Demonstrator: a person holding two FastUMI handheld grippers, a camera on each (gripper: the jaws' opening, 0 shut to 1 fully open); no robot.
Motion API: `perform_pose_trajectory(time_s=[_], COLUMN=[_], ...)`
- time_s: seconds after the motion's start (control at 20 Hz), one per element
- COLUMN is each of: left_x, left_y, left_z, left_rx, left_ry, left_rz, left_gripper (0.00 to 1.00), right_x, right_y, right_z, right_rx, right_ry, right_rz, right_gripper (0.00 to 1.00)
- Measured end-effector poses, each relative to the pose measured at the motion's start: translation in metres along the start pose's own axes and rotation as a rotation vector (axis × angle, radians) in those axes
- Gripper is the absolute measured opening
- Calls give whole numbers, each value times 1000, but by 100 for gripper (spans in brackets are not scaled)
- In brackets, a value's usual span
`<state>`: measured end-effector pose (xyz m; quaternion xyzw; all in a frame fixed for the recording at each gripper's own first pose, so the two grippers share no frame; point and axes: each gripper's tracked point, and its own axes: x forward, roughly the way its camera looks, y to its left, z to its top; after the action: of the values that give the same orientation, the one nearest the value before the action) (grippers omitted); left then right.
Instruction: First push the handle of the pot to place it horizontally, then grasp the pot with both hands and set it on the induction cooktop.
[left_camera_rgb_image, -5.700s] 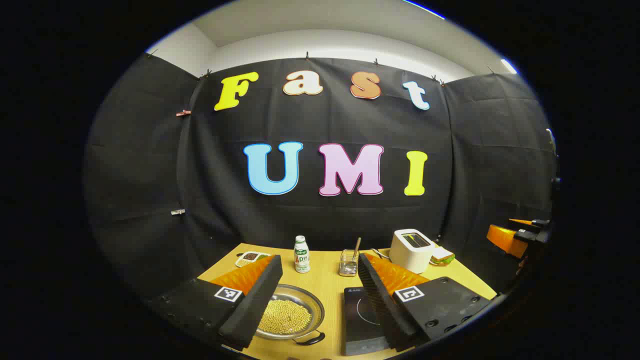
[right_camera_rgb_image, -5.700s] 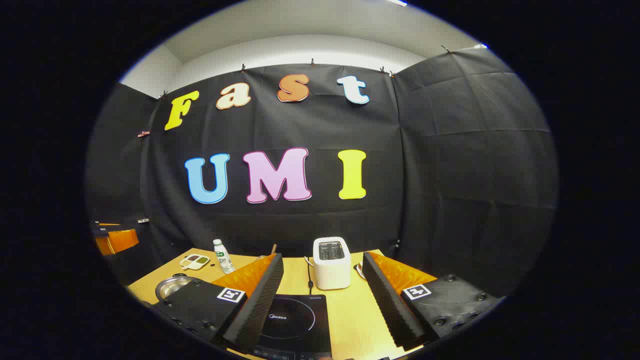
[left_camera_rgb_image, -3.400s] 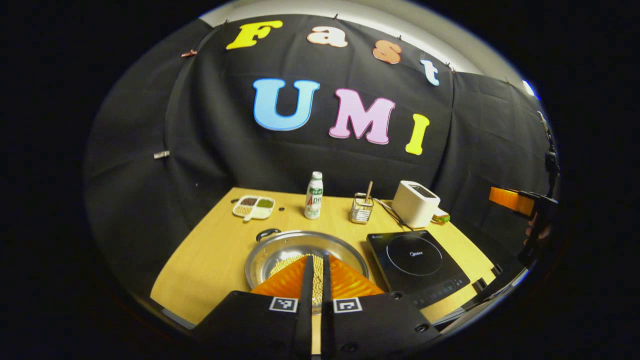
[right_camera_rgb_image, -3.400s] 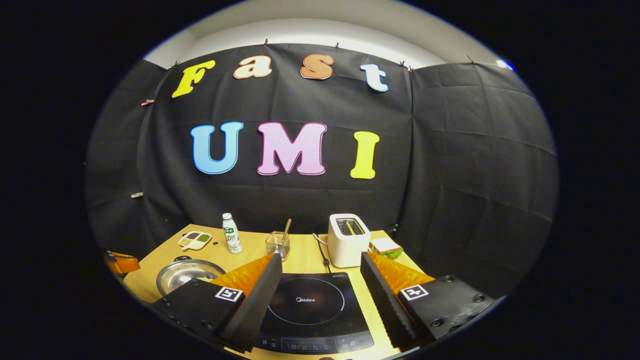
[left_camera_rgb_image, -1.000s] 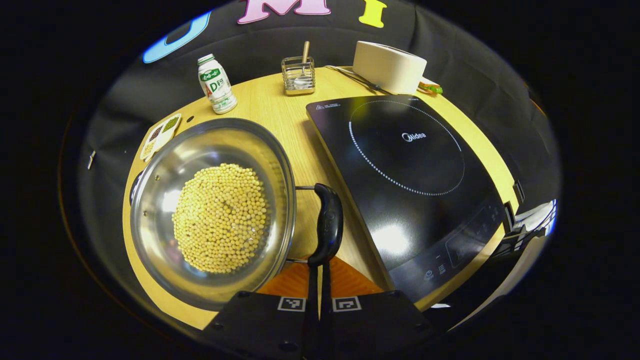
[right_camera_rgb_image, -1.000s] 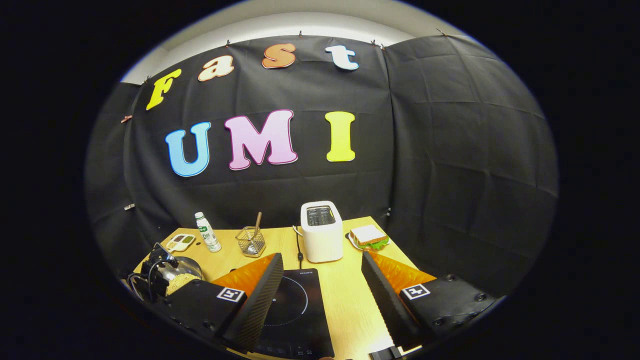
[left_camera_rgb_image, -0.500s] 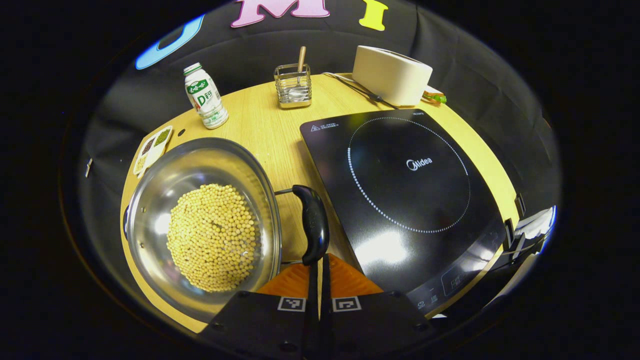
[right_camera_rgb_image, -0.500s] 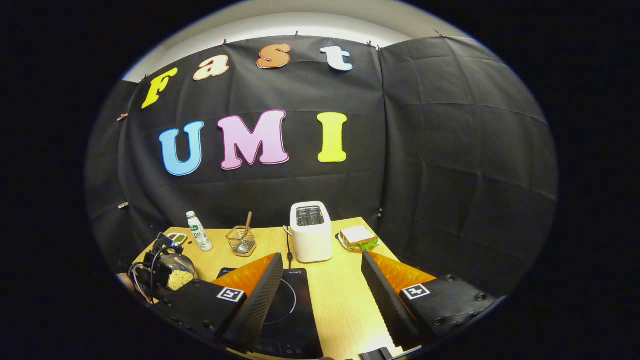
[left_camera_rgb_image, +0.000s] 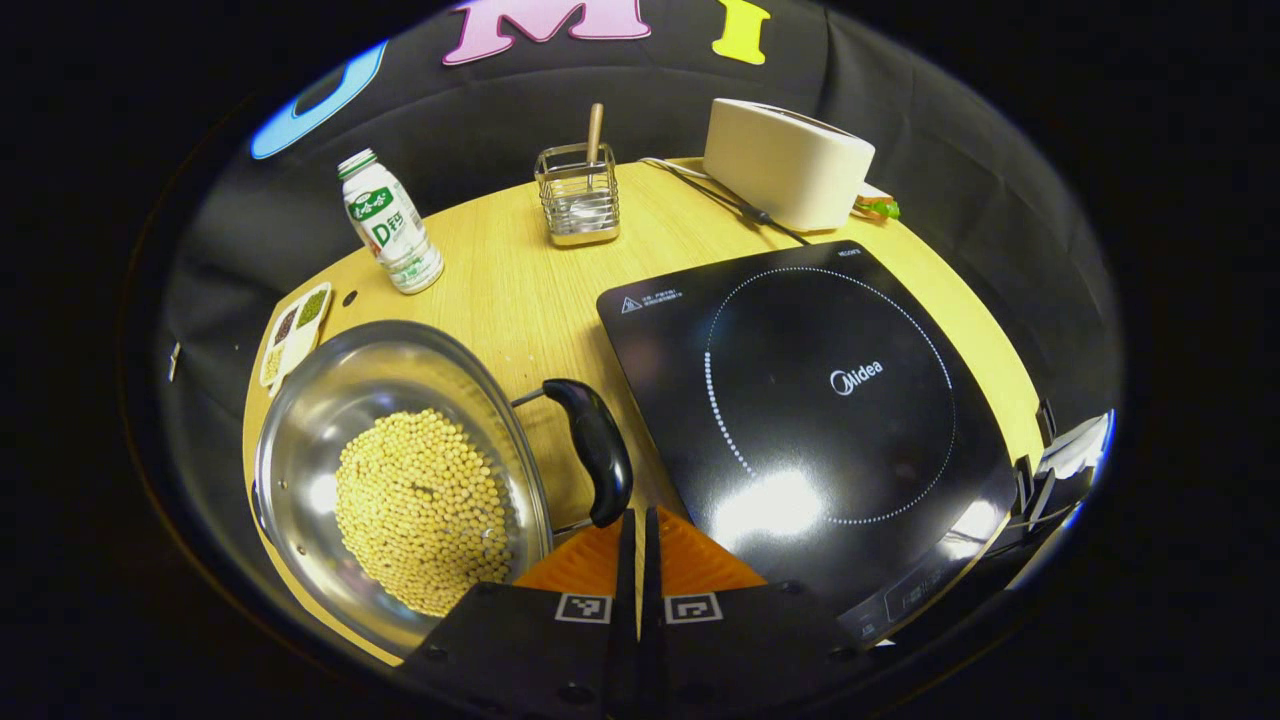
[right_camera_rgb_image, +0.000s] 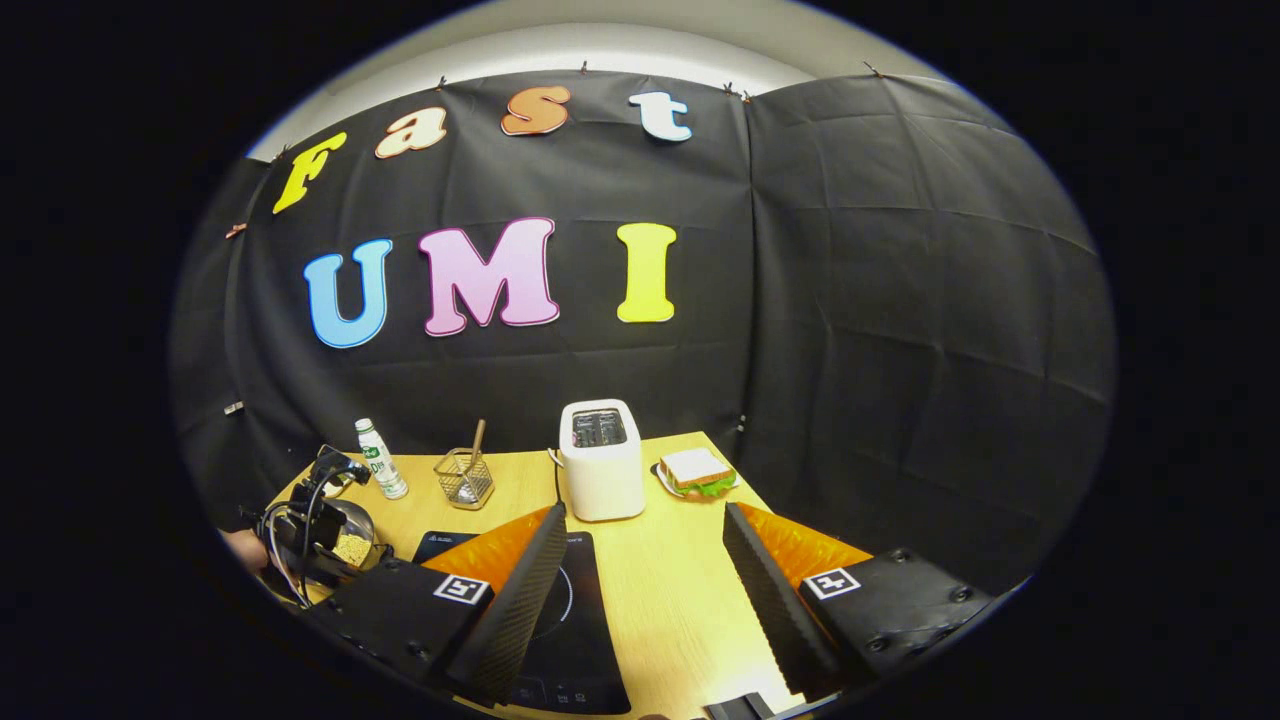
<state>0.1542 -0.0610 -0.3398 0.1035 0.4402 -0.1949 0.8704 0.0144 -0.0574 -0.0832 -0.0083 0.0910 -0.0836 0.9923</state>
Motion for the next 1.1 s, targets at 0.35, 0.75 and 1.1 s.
perform_pose_trajectory(time_s=[0.35, 0.75, 1.1], left_x=[6, -31, -97], left_y=[4, -9, 17], left_z=[13, 18, 2], left_rx=[-2, -68, -169], left_ry=[-23, -154, -335], left_rz=[-3, -42, -8], left_gripper=[5, 5, 7], right_x=[-5, -11, -12], right_y=[-1, 23, 77], right_z=[-1, -2, -18], right_rx=[-13, -40, -70], right_ry=[1, 2, 55], right_rz=[-19, 8, 112], right_gripper=[98, 98, 98])
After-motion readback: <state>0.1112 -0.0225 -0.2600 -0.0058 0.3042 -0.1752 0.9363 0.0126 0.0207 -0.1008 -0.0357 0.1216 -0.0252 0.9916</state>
